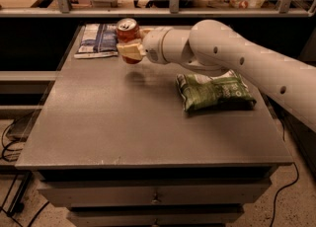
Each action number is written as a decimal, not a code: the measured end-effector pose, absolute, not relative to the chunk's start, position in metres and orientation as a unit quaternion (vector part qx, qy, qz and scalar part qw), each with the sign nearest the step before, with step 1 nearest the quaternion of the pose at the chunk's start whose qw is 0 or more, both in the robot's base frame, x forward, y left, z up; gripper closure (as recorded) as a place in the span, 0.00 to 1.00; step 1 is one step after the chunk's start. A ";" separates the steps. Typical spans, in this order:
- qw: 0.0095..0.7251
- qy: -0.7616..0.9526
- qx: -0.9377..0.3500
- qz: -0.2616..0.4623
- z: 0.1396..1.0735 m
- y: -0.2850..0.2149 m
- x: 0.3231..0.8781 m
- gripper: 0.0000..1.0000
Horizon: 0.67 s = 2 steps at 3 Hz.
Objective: Move coke can near blue chip bag
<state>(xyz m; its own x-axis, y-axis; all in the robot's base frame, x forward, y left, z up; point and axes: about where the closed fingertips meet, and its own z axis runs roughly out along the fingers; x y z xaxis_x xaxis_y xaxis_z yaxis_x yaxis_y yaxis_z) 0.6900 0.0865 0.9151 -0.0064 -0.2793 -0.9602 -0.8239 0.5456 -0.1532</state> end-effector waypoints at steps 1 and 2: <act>0.572 0.676 -0.405 0.228 0.910 0.085 0.709 0.82; 0.570 0.680 -0.404 0.220 0.903 0.088 0.728 0.59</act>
Offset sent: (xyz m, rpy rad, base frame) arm 0.0632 0.0004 -0.0209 -0.0381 0.0058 -0.0629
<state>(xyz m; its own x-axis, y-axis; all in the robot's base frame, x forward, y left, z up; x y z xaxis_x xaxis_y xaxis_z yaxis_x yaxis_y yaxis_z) 0.7279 0.0880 0.9029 -0.0223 -0.2986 -0.9541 -0.8016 0.5756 -0.1614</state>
